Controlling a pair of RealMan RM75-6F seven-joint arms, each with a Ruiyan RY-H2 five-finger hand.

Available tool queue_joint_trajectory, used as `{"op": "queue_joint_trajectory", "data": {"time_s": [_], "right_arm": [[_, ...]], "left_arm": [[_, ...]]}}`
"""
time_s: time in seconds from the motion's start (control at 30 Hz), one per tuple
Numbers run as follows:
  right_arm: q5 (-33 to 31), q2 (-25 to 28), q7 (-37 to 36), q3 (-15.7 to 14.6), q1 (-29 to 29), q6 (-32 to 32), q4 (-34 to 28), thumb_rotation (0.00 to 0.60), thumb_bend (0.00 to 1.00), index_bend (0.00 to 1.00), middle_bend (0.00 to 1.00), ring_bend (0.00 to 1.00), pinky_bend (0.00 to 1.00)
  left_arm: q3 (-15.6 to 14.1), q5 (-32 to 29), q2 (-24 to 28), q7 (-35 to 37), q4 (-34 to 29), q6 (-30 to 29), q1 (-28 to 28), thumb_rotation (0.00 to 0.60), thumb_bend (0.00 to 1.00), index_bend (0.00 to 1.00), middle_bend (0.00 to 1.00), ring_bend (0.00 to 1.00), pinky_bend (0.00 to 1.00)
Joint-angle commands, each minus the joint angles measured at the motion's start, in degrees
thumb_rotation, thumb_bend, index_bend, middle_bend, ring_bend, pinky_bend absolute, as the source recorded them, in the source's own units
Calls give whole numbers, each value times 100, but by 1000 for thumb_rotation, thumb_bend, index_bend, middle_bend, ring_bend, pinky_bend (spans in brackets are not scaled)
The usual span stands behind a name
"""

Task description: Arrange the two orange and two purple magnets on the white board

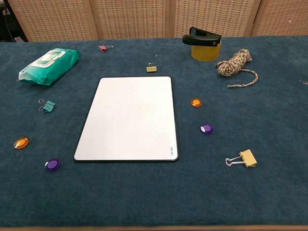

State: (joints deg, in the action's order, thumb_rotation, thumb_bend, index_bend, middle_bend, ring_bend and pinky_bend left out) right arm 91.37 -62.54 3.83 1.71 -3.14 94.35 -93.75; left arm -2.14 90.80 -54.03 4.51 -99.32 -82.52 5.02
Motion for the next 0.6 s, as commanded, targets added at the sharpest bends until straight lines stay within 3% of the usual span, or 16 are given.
{"op": "queue_joint_trajectory", "data": {"time_s": [0.03, 0.17, 0.3, 0.43, 0.6], "right_arm": [[37, 31, -31, 6, 21, 11, -30, 600, 0, 0, 0, 0, 0], [53, 59, -34, 5, 55, 14, -60, 600, 0, 0, 0, 0, 0], [68, 86, -72, 12, 62, -15, -83, 600, 0, 0, 0, 0, 0], [27, 103, -82, 33, 57, -93, -95, 600, 0, 0, 0, 0, 0], [-52, 120, -113, 55, 53, -195, -63, 600, 0, 0, 0, 0, 0]], "left_arm": [[-25, 8, -29, -63, -8, 58, 17, 600, 0, 0, 0, 0, 0], [-41, 76, -107, -191, 25, 95, 48, 600, 0, 18, 0, 0, 0], [-55, 285, -326, -228, 200, 203, 175, 600, 0, 129, 0, 0, 0], [138, 49, -649, -429, 425, 438, 371, 600, 4, 228, 0, 0, 0], [333, -451, -926, -574, 561, 1227, 807, 600, 60, 338, 0, 0, 0]]}}
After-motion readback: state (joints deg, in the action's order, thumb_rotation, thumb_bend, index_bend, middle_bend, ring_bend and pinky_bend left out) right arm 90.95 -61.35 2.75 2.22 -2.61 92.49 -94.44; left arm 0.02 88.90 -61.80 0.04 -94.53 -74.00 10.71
